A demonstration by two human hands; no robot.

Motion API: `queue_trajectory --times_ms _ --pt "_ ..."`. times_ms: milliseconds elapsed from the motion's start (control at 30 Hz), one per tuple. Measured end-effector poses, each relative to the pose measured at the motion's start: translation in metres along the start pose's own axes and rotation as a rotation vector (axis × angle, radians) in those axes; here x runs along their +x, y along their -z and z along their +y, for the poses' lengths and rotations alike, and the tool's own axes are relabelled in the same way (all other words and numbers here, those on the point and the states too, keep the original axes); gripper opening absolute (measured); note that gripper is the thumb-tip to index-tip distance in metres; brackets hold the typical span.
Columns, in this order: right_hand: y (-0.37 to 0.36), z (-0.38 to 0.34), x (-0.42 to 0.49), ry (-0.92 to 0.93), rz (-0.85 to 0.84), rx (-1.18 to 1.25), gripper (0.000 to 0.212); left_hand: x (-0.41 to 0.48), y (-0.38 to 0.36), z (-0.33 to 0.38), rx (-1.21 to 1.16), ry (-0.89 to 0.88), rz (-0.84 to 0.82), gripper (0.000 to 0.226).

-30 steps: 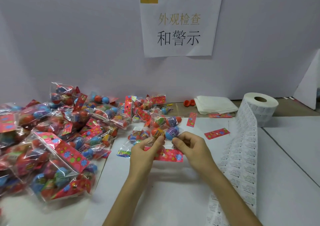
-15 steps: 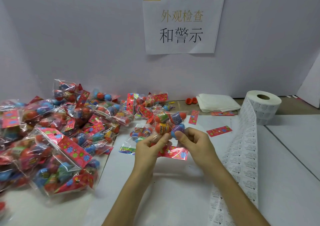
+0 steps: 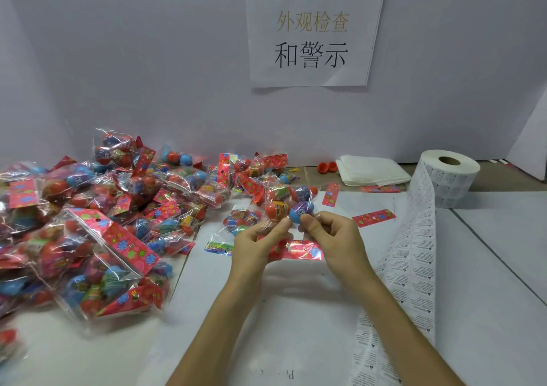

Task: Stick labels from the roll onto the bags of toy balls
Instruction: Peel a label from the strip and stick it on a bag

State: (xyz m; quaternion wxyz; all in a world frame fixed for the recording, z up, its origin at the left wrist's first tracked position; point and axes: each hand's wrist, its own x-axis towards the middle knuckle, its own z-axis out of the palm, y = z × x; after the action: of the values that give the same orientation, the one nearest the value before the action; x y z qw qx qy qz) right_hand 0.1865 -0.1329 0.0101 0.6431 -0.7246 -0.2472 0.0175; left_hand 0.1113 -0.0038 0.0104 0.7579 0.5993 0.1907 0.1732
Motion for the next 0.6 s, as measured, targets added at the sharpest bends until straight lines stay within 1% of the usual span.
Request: queue_trajectory --times_ms 67,133,167,233,300,333,400,433,467,500,567,600 --pt "0.0 0.001 0.001 0.005 -0.006 -0.01 0.02 0.001 0.001 0.0 -0.005 0.003 -0.012 0.048" --pt "0.0 0.005 0.003 -0.023 -0.033 0.003 0.008 0.001 0.002 0.001 -0.001 -0.007 -0.012 0.054" --pt "0.0 0.007 0.004 -0.03 -0.054 -0.001 0.013 0.002 0.002 0.001 0.005 -0.019 -0.001 0.052" --pt "0.001 0.011 0.005 -0.032 -0.07 -0.04 0.023 0.003 0.002 -0.001 0.033 -0.054 0.027 0.035" --pt "0.001 0.011 0.006 -0.039 -0.043 -0.107 0.016 0.005 0.004 -0.002 0.056 -0.083 0.054 0.011" --pt "0.001 0.011 0.006 -0.042 -0.014 -0.125 0.012 0.006 0.005 -0.003 0.062 -0.095 0.063 0.007" --pt "0.004 0.011 0.007 -0.034 0.058 -0.123 0.004 0.008 0.006 -0.005 0.072 -0.11 0.091 0.008" --pt "0.007 0.011 0.008 -0.033 0.08 -0.098 0.008 0.009 0.006 -0.005 0.076 -0.124 0.109 0.007" --pt "0.01 0.009 0.009 -0.059 0.083 -0.033 0.016 0.009 0.006 -0.005 0.082 -0.151 0.12 0.007" --pt "0.012 0.006 0.009 -0.115 0.056 0.082 0.023 0.009 0.007 -0.006 0.095 -0.192 0.121 0.007" --pt "0.015 -0.002 0.009 -0.283 -0.072 0.369 0.035 0.01 0.007 -0.009 0.153 -0.296 0.096 0.006" --pt "0.016 -0.005 0.009 -0.367 -0.143 0.475 0.042 0.01 0.007 -0.01 0.209 -0.35 0.083 0.008"
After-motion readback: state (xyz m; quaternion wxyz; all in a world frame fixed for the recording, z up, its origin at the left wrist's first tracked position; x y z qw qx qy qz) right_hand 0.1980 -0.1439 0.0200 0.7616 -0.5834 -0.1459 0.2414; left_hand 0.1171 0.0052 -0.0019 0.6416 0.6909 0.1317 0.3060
